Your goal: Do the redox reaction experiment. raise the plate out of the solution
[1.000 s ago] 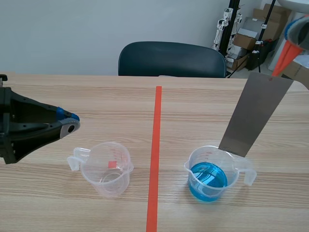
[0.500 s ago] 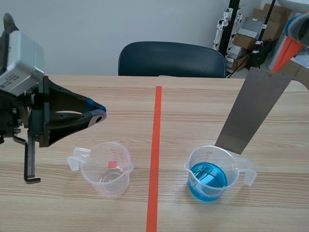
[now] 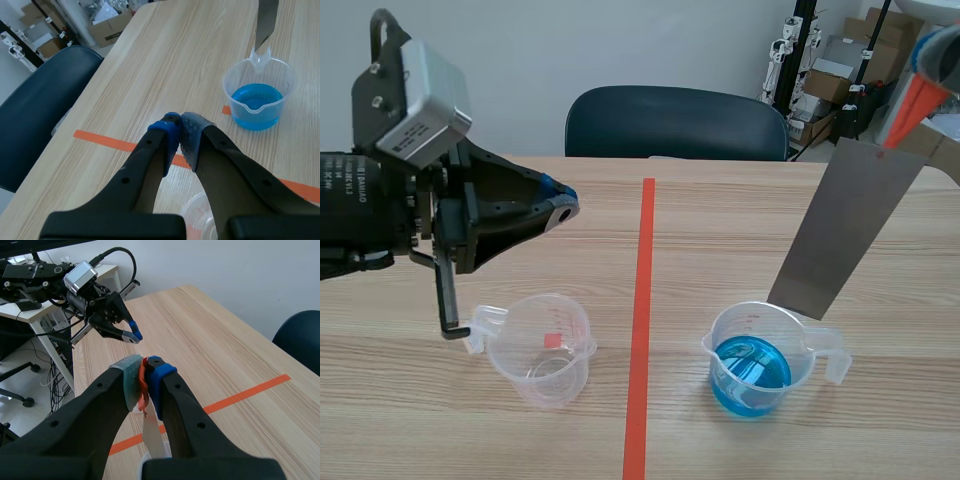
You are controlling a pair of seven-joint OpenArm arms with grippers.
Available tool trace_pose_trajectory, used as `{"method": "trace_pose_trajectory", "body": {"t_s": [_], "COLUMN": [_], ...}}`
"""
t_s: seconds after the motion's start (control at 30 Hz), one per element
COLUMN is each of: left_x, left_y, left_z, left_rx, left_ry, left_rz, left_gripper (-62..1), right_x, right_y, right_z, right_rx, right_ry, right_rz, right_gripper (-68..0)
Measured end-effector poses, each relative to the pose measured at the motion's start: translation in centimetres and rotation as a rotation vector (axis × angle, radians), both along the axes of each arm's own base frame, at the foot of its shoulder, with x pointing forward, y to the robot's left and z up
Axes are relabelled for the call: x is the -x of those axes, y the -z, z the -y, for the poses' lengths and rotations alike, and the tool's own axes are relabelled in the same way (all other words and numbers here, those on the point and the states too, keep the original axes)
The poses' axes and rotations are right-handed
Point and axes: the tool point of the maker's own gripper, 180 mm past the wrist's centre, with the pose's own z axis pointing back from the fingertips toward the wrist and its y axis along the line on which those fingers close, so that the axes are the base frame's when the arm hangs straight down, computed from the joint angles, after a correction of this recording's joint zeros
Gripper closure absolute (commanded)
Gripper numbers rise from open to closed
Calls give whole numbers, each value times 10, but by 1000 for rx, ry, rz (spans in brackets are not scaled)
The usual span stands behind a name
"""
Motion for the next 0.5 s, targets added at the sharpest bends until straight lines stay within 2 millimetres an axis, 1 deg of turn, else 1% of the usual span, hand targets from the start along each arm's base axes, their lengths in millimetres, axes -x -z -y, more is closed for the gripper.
{"method": "trace_pose_trajectory", "body": {"t_s": [0.13,0.2,0.37,0.5], "left_x": [-6,-8,0,1], "left_y": [-3,2,10,11], "left_z": [10,16,36,41], "left_rx": [40,12,-34,-50], "left_ry": [1,7,77,92], "left_rz": [-5,0,14,13], "left_gripper": [-25,-25,-25,-25], "right_x": [0,0,0,0], "right_y": [0,-2,-3,-3], "right_z": [0,0,0,0], "right_rx": [-1,-9,-17,-17], "right_ry": [0,1,2,2], "right_rz": [0,4,7,7], "right_gripper": [-4,-4,-4,-4]}}
